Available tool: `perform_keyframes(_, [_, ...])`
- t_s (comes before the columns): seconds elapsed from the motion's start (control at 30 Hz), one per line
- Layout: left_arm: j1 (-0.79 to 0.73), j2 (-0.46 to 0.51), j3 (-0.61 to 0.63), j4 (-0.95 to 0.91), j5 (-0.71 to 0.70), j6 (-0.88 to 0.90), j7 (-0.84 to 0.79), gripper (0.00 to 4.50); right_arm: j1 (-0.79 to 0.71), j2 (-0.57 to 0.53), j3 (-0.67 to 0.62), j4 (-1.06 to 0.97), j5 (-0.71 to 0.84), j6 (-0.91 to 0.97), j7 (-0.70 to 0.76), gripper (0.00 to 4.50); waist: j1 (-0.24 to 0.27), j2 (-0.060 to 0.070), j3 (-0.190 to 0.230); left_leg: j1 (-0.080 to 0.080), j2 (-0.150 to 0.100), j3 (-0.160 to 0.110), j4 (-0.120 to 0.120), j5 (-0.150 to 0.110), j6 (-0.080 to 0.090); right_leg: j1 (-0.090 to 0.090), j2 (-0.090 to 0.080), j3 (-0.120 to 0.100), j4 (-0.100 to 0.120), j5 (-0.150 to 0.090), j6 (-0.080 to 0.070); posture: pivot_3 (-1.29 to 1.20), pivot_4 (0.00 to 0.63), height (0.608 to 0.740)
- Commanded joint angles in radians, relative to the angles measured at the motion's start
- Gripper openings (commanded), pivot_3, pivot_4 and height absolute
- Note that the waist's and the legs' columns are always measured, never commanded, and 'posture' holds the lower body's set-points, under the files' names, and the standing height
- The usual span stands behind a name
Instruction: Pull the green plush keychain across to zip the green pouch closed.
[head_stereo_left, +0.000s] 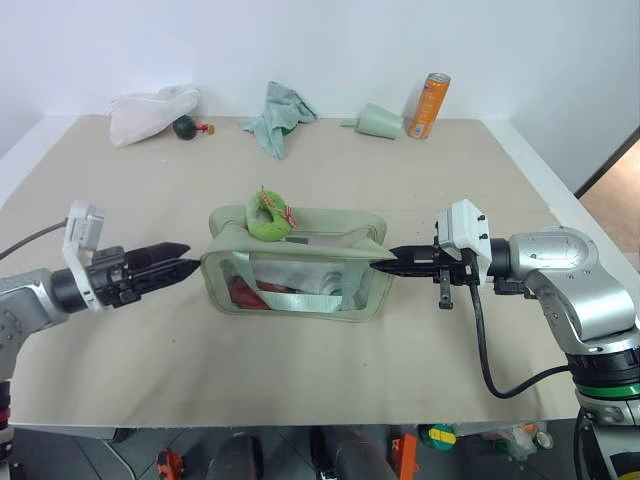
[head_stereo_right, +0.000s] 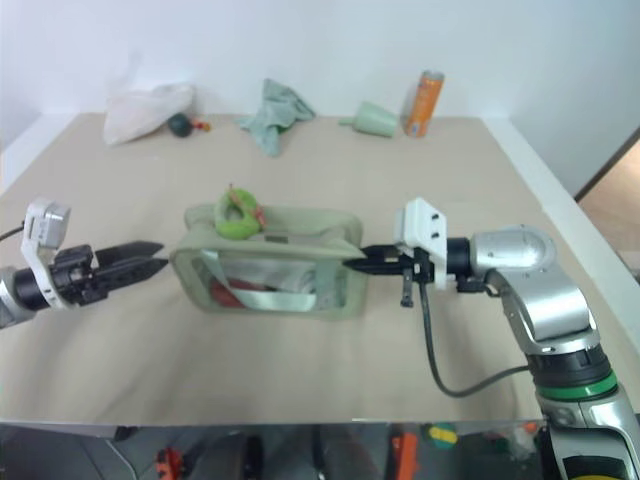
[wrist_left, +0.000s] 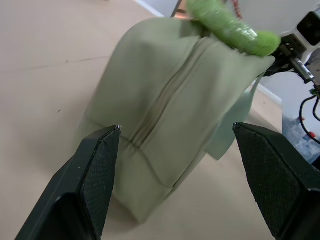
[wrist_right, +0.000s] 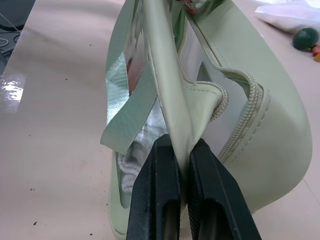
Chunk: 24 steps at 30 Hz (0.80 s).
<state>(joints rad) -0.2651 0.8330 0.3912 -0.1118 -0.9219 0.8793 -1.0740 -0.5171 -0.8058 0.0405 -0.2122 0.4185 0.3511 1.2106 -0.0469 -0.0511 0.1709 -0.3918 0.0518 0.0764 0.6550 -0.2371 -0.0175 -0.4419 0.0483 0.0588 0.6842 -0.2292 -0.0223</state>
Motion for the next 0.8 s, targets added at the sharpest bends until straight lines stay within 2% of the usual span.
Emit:
perform_keyframes(0.03, [-0.015,-0.019,-0.022,-0.032,0.004,-0.028,0.007,3.73,-0.017,-0.003,-0.005,-0.018,0.004,-0.006,0.004,0.0,-0.001,0.0,0.0,0.0,0.0,0.0,0.0,0.0,0.0,0.0,0.0,0.0,0.0,0.0,0.0,0.0,0.15,0.74])
perform_keyframes(0.13, [-0.037,-0.042,-0.039,-0.007,-0.002,-0.016,0.027,2.96,-0.014,-0.002,-0.007,-0.019,0.0,-0.006,-0.002,0.0,0.0,0.0,0.0,0.0,0.0,0.0,-0.001,0.0,0.0,0.0,0.0,0.0,0.0,0.0,0.0,0.0,0.15,0.74])
perform_keyframes(0.4, [-0.039,-0.05,-0.058,-0.032,-0.02,-0.008,0.013,0.25,0.007,-0.009,-0.016,-0.034,0.004,0.002,-0.013,0.0,0.0,0.0,0.0,0.0,0.0,0.0,0.0,0.0,0.0,0.0,0.0,0.0,0.0,0.0,0.0,0.0,0.15,0.74])
perform_keyframes(0.43, [-0.039,-0.051,-0.061,-0.033,-0.017,-0.011,0.015,0.08,0.008,-0.009,-0.017,-0.035,0.006,0.004,-0.015,0.0,-0.001,0.0,0.0,0.0,0.0,0.0,0.0,0.0,0.0,0.0,0.0,0.0,0.0,0.0,0.0,0.0,0.15,0.74])
perform_keyframes(0.53, [-0.039,-0.058,-0.082,-0.038,0.013,-0.033,0.031,0.08,0.003,-0.004,-0.021,-0.025,0.008,0.039,-0.045,0.0,0.0,0.0,0.0,0.0,0.0,0.0,0.0,0.0,0.0,0.0,0.0,0.0,0.0,0.0,0.0,0.0,0.15,0.74])
perform_keyframes(0.8, [-0.026,-0.066,-0.092,-0.054,0.021,-0.043,0.047,0.0,0.027,-0.035,-0.07,-0.059,0.073,0.157,-0.061,2.77,0.001,0.0,0.0,0.0,-0.001,0.0,0.0,0.0,0.0,0.0,-0.001,0.0,0.0,0.0,0.0,0.0,0.15,0.74])
